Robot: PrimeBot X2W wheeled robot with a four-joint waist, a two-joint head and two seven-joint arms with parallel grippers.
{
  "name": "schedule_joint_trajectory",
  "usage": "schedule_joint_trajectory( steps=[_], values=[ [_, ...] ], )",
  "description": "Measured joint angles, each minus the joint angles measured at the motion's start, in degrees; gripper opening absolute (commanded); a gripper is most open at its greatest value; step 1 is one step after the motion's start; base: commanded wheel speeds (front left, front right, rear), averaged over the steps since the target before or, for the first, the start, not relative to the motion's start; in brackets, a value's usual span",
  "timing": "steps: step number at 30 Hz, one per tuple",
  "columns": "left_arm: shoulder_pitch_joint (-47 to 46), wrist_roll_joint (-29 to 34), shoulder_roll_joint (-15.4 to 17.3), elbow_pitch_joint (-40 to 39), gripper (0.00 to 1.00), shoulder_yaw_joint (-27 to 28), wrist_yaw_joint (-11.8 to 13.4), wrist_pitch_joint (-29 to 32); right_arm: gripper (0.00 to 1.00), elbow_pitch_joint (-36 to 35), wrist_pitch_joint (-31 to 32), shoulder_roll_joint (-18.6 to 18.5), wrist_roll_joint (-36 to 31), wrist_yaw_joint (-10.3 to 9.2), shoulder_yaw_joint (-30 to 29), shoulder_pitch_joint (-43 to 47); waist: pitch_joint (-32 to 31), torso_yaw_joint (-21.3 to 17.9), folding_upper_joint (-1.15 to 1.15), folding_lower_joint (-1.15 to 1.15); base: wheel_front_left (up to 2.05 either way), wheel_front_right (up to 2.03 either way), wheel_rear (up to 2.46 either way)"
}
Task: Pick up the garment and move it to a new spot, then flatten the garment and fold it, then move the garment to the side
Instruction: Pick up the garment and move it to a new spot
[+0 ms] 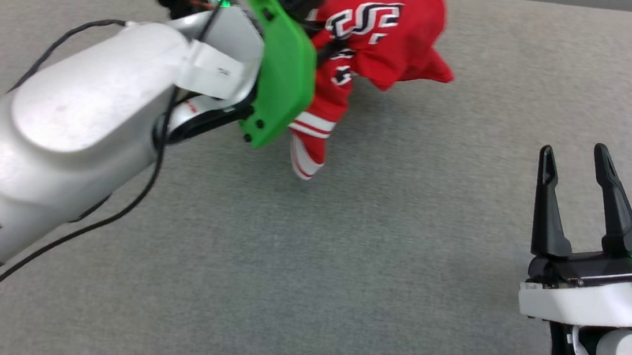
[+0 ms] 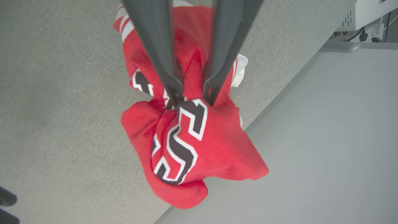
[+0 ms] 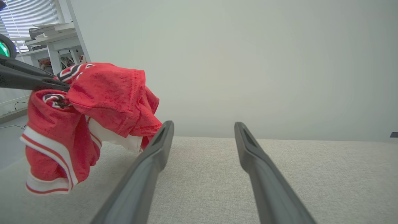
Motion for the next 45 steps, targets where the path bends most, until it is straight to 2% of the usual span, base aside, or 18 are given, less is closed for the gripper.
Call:
schedule_joint_trajectory(
  steps=[1,5,9,13,18,24,25,26,27,32,36,40,43,44,45],
  values=[
    [-2.2,1.8,-3.3,1.9,0.00,-2.4,0.0,-2.2,1.00,0.0,0.0,0.0,0.6,0.00,-0.6,0.0,0.5,-2.6,0.00,0.00,0.00,0.00,0.00],
    [-2.8,3.2,-8.1,4.7,0.00,-4.9,0.0,-5.0,1.00,0.0,0.0,0.0,1.8,0.00,-1.5,0.0,1.6,-5.6,0.00,0.00,0.00,0.00,0.00],
    [-1.7,5.8,-13.4,7.4,0.00,-5.8,0.0,-6.2,1.00,0.0,0.0,0.0,2.5,0.00,-2.6,-0.4,3.6,-7.5,0.00,0.00,0.00,0.00,0.00],
    [4.5,8.2,-18.1,7.9,0.00,-5.9,0.0,-4.9,1.00,-0.1,0.0,0.0,2.8,0.00,-3.2,-1.4,5.7,-8.4,0.00,0.00,0.00,0.00,0.00],
    [12.0,11.2,-21.7,7.9,0.00,-6.2,0.0,-2.4,1.00,0.0,0.0,0.0,2.9,0.00,-3.8,-1.9,7.3,-9.0,0.00,0.00,0.00,0.00,0.00],
    [16.4,13.2,-22.9,8.0,0.00,-6.2,0.0,-1.3,1.00,0.3,0.0,0.0,2.9,0.00,-4.3,-2.4,7.8,-9.0,0.00,0.00,0.00,0.00,0.00],
    [16.5,13.3,-22.9,8.3,0.08,-6.2,0.0,-2.2,1.00,0.5,0.0,0.0,2.9,0.00,-4.4,-2.4,7.7,-9.0,0.00,0.00,0.00,0.00,0.00],
    [16.4,13.6,-23.0,8.7,0.44,-6.2,0.0,-3.7,1.00,0.7,0.0,0.0,2.9,0.00,-4.5,-2.4,7.5,-8.9,0.00,0.00,0.00,0.00,0.00],
    [16.4,13.7,-23.0,9.4,1.00,-6.2,0.0,-5.8,1.00,0.9,0.0,0.0,2.9,0.00,-4.5,-2.4,7.2,-8.8,0.00,0.00,0.00,0.00,0.00],
    [15.5,13.4,-23.3,13.1,1.00,-5.9,0.0,-17.1,1.00,1.6,0.0,0.0,2.9,0.00,-4.9,-1.9,5.2,-8.0,0.00,0.00,0.00,0.00,0.00],
    [15.3,13.0,-23.6,15.4,1.00,-3.0,0.7,-25.7,1.00,2.0,0.0,0.0,2.7,0.00,-5.6,-0.3,3.0,-6.9,0.00,0.00,0.00,0.00,0.00],
    [15.3,13.9,-23.0,16.8,1.00,0.1,4.6,-33.3,1.00,2.2,0.0,0.0,2.2,0.00,-6.0,0.9,0.4,-5.7,0.00,0.00,0.00,0.00,0.00],
    [16.3,14.1,-21.4,17.0,1.00,2.9,8.0,-36.6,1.00,2.4,0.0,0.0,2.0,0.00,-6.5,2.2,-1.6,-4.7,0.00,0.00,0.00,0.00,0.00],
    [18.4,14.8,-19.2,16.4,1.00,5.8,11.7,-38.0,1.00,2.4,0.0,0.0,1.8,0.00,-6.7,3.4,-3.4,-3.6,0.00,0.00,0.00,0.00,0.00],
    [19.5,15.3,-18.3,15.9,1.00,7.0,12.8,-38.2,1.00,2.4,0.0,0.0,1.8,0.00,-6.8,3.8,-4.0,-3.3,0.00,0.00,0.00,0.00,0.00]
  ],
)
